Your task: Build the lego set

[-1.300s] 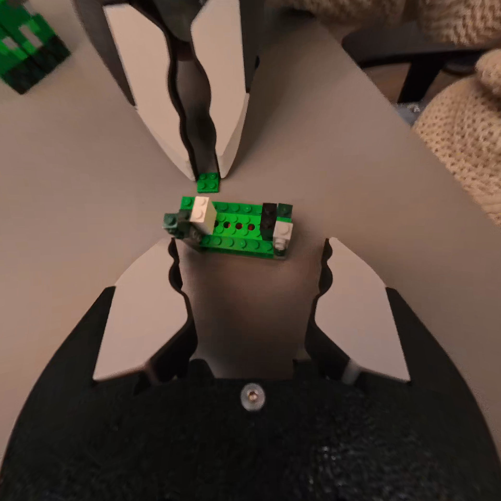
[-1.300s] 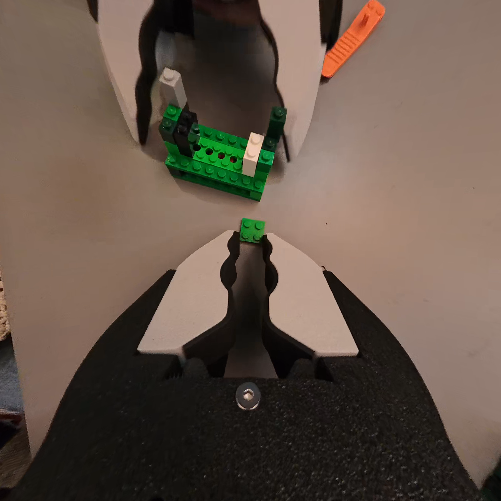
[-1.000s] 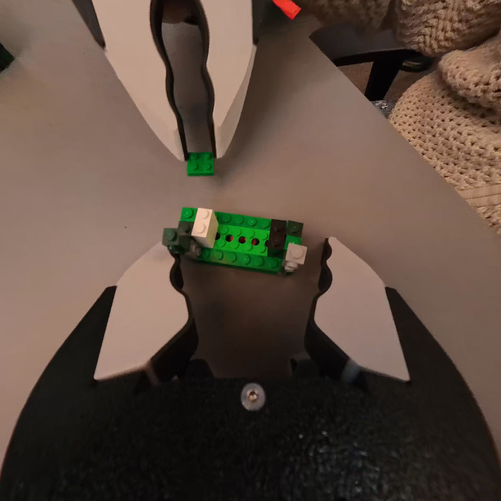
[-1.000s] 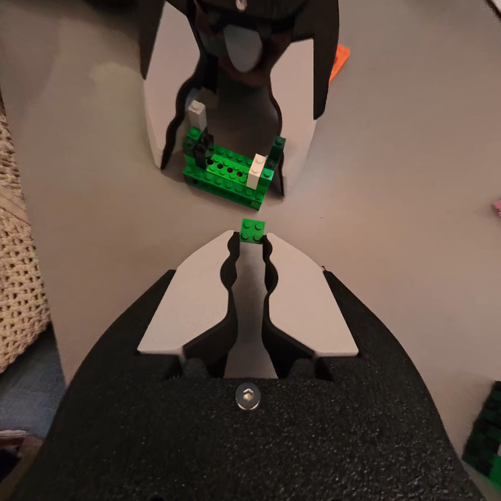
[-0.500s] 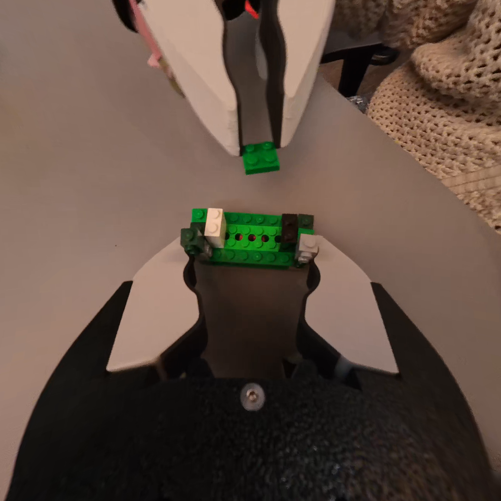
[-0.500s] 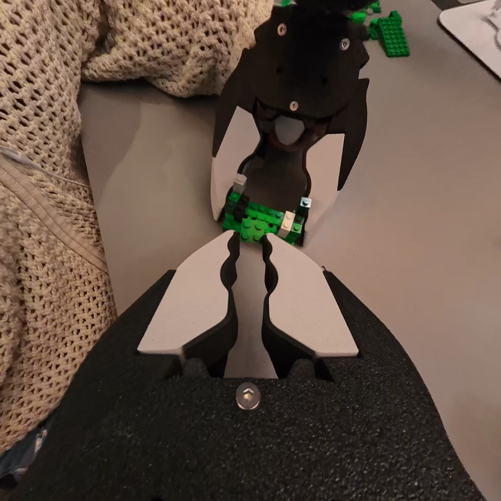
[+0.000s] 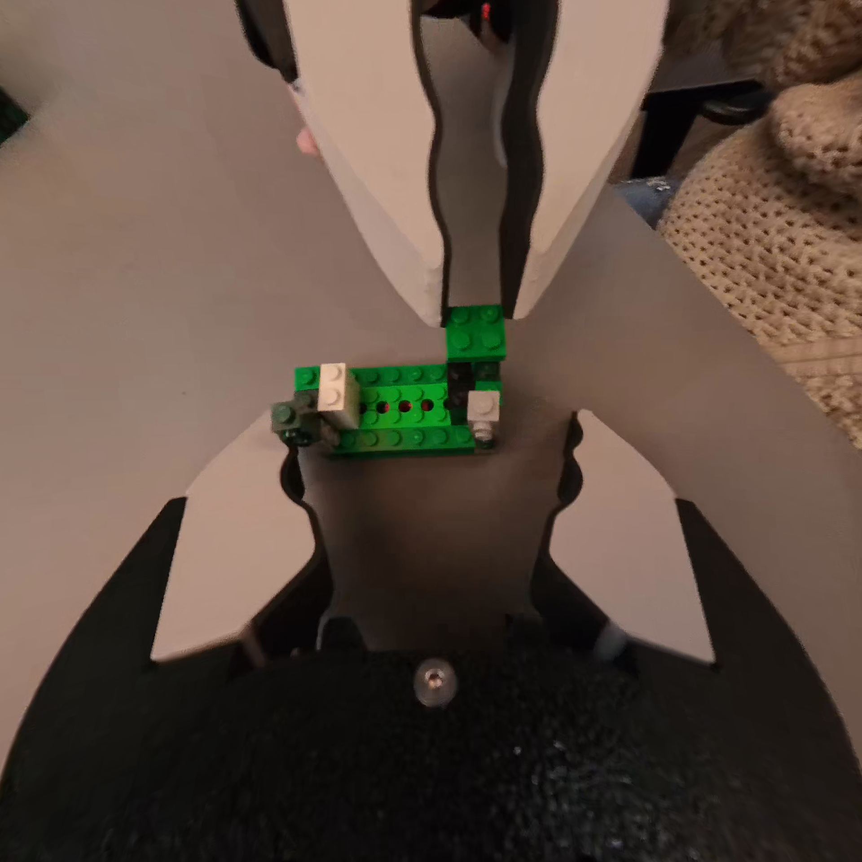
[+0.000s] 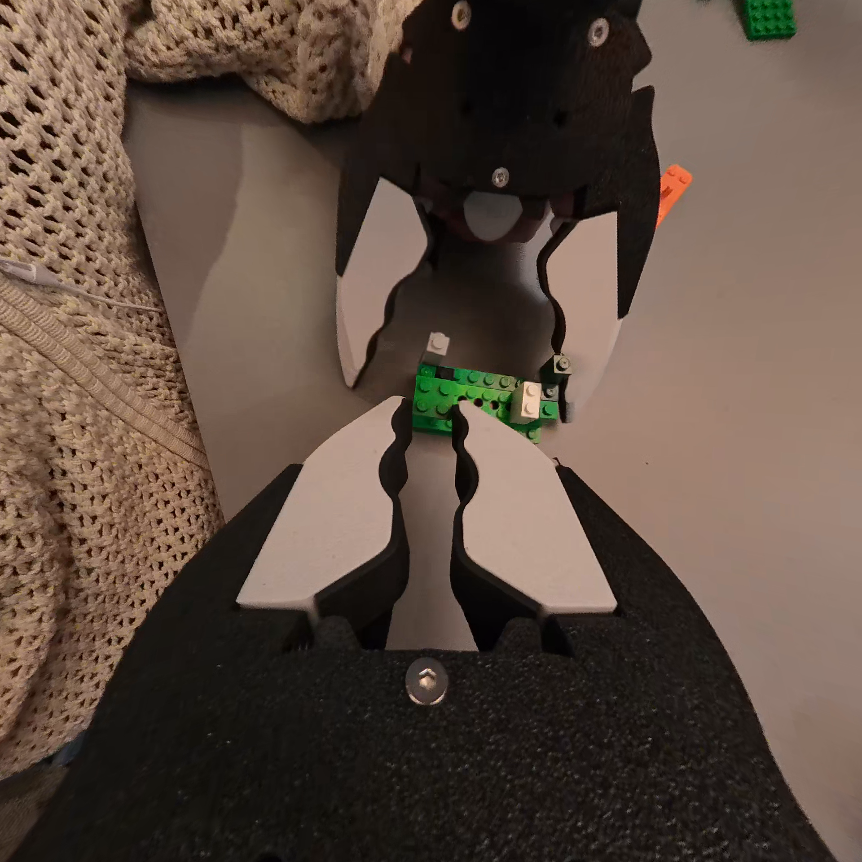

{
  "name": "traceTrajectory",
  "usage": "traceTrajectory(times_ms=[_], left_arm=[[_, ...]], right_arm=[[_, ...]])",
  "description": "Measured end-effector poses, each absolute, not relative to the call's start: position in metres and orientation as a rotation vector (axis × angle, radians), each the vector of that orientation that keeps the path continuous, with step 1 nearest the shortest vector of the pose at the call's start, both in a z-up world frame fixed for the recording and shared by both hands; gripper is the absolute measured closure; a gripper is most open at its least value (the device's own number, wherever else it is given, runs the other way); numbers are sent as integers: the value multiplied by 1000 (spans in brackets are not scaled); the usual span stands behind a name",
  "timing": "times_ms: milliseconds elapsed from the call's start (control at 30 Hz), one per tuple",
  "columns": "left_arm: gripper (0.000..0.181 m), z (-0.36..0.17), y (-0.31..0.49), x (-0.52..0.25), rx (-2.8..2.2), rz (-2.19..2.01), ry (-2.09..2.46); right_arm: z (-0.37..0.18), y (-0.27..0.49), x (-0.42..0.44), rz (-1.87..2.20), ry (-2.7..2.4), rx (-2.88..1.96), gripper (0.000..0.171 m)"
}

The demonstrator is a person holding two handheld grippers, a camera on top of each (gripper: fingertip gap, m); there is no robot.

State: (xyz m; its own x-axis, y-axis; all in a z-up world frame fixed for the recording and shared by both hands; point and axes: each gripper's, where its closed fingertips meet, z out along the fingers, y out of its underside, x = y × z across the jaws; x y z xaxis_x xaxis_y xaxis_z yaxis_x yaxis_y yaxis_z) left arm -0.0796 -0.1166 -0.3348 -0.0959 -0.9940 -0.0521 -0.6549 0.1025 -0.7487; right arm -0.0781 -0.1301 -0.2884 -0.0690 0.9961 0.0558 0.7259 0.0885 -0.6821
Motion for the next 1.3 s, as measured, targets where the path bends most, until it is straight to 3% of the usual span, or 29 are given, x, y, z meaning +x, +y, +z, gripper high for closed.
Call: traceTrajectory(times_ms=[167, 400, 1300], left_arm=[[80, -336, -115, -82, -1616, -810, 1852], [104, -335, -110, -82, -1642, -817, 1814], [106, -328, -104, -79, -1605, -779, 1747]], right_arm=[[-288, -129, -80, 656, -1848, -1702, 156], [-284, -129, -78, 643, -1829, -1709, 156], [-291, -132, -84, 499, -1948, -1754, 156]])
